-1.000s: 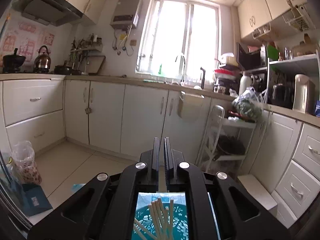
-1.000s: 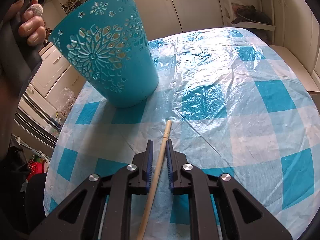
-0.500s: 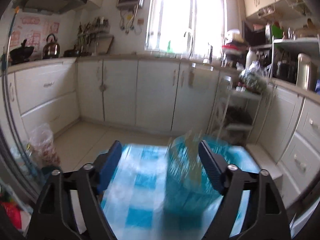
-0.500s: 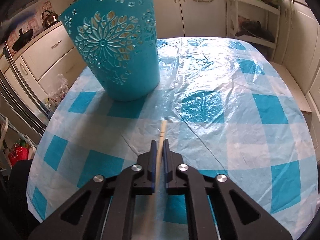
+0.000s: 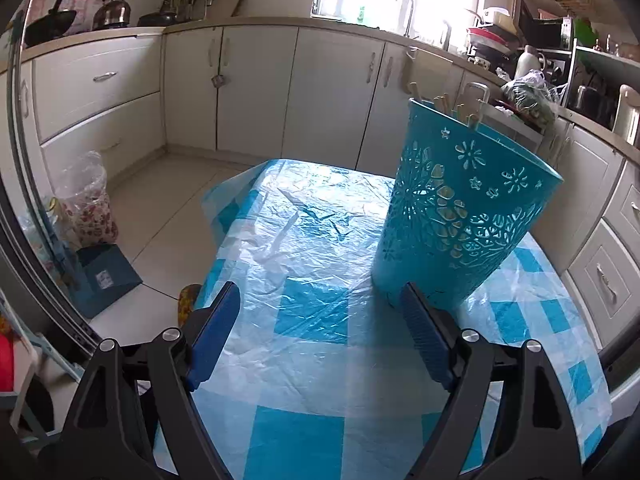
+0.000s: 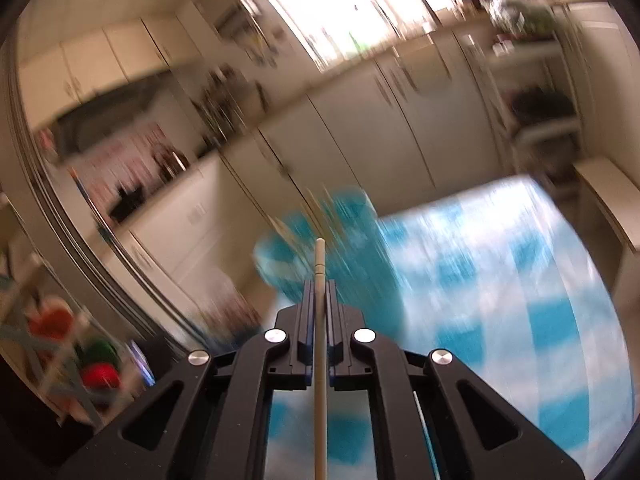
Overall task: Organize utensils
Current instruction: 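Carry the chopstick over the teal basket and open the right gripper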
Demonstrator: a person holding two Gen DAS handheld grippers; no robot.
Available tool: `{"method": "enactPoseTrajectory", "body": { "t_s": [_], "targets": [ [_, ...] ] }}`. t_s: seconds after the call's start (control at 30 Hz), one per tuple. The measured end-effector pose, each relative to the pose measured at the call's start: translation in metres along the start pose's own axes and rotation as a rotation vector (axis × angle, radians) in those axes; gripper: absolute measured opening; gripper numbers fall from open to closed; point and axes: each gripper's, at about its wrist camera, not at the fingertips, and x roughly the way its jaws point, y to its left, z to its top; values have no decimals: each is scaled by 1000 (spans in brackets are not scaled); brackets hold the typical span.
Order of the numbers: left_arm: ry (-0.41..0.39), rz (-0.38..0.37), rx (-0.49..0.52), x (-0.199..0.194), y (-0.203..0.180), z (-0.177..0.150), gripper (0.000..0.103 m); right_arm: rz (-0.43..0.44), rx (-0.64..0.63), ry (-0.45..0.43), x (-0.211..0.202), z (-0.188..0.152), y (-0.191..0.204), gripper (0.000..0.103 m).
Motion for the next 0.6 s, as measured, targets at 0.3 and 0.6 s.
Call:
{"method": "enactPoseTrajectory", "body": {
  "t_s": [0.3, 0.6],
  "targets": [
    [20, -42, 16, 3, -11, -5, 79, -59, -65, -305, 85, 82, 30, 6],
    [19, -70, 9, 0, -11, -6, 81, -192, -143, -107, 136, 60, 19, 8]
  ]
}}
